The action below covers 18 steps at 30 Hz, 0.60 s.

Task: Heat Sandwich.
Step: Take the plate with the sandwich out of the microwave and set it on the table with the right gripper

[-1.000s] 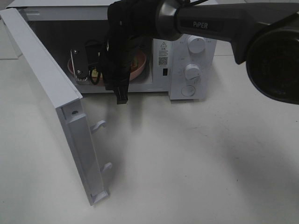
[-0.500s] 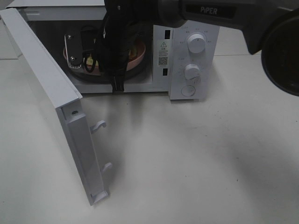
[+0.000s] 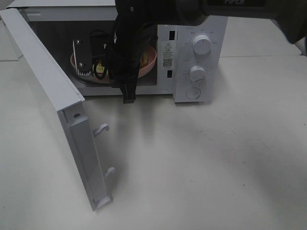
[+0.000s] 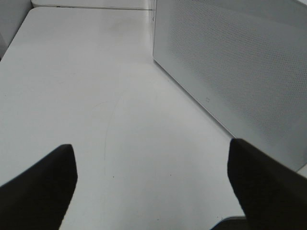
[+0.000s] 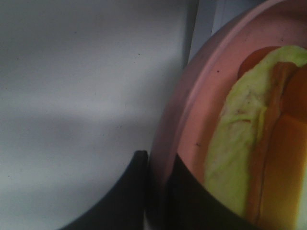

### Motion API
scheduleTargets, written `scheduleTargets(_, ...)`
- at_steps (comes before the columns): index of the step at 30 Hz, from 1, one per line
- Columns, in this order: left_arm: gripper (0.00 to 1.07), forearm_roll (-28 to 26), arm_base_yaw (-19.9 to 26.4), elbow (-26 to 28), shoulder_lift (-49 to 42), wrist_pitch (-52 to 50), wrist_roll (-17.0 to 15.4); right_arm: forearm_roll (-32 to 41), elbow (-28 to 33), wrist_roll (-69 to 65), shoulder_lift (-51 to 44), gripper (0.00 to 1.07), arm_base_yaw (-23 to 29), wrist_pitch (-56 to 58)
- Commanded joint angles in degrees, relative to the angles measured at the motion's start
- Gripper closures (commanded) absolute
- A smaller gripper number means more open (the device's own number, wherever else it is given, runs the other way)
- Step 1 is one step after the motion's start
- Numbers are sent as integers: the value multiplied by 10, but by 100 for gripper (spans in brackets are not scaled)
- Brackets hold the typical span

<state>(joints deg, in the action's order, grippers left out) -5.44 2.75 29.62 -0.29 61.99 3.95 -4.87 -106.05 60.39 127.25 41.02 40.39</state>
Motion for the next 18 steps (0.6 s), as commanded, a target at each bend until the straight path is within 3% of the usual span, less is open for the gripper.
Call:
scheduleTargets(1, 26, -1, -3, -1, -4, -7, -3, -11, 33, 1, -40, 107, 5, -37)
scheduleTargets(5, 26, -1, -3, -1, -4, -7, -3, -23, 111, 17, -87, 107, 11, -75)
scheduleTargets(18, 26, -1, -3, -1, -4, -7, -3, -22, 249, 43, -179, 107, 19, -111)
